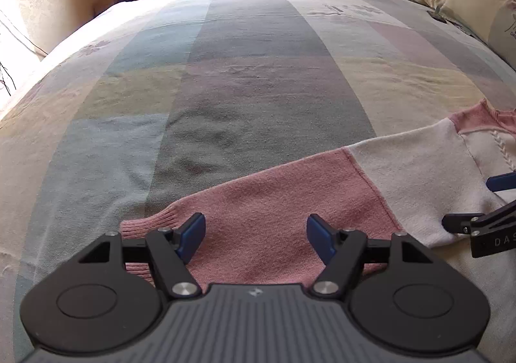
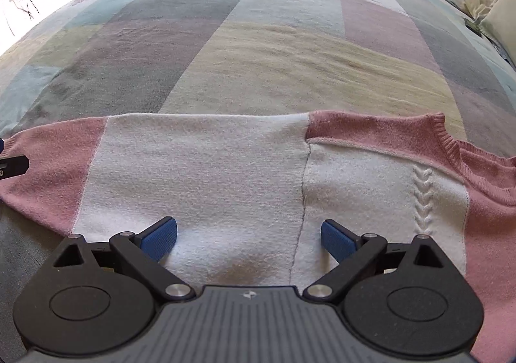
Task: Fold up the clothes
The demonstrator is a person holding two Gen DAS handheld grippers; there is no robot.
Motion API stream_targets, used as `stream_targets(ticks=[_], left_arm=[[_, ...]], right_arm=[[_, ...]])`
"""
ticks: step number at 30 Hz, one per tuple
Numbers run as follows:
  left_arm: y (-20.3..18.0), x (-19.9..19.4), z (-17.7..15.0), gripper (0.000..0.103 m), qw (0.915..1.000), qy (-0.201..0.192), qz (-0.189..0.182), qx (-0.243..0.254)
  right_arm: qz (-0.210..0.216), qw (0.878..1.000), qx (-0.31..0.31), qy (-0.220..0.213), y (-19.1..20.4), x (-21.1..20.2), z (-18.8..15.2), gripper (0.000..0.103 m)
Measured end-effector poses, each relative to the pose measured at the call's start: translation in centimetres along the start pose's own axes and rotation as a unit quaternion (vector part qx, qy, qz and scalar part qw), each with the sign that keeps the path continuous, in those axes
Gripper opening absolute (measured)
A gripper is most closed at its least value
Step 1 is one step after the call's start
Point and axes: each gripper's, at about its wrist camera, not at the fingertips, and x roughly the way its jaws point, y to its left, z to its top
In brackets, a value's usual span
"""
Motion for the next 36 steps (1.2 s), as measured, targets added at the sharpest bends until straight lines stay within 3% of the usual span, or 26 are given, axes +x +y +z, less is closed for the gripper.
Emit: stream_targets(ticks=[3,5,8,11,19,24,29,34,36], left_arm=[[0.4,-0.3,-0.4,0.071,0.9999,0.014,0.001,0.004],[0.6,-0.7,-0.4,0.071,0.9998,0.021,-0.002,0.002],[0.1,-1.2,0.4,0.071,0.9996,0.019,-0.017,0.011],[-1.7,-0.9,1.5,0.071,0.9988,0.026,-0.033,0.026],[-12.5,-0.5,5.2,0.071,0.9896,0.023,-0.120,0.076],[-20.6,-0.3,7.0,0.071,0.9776,0.015,-0.183,0.102],[-29.9,1.9,8.5,0.071,0.9615,0.015,-0.237,0.138],[-35.7,4.6,9.1,0.071,0.9615,-0.015,-0.237,0.139],[-36.8,5.9,9.0,0.071,0.9606,-0.008,-0.244,0.132]], right_arm=[[0.005,0.999,-0.047,-0.014,2.6,-0.6,-1.3,0.103],[0.050,0.997,-0.059,-0.005,2.7,-1.3,-1.3,0.103],[0.088,0.995,-0.050,-0.010,0.6,-3.1,-1.4,0.103],[0.090,0.996,-0.021,-0.018,-3.0,-5.3,-1.5,0.103],[0.002,0.994,0.096,-0.054,-17.0,-9.5,-4.3,0.103],[-0.056,0.987,0.132,-0.075,-26.1,-11.0,-7.0,0.103],[-0.047,0.985,0.136,-0.092,-33.2,-11.0,-8.1,0.103],[-0.038,0.991,0.087,-0.089,-36.8,-6.4,-5.6,0.103],[-0.024,0.993,0.077,-0.085,-37.7,-4.2,-4.5,0.103]])
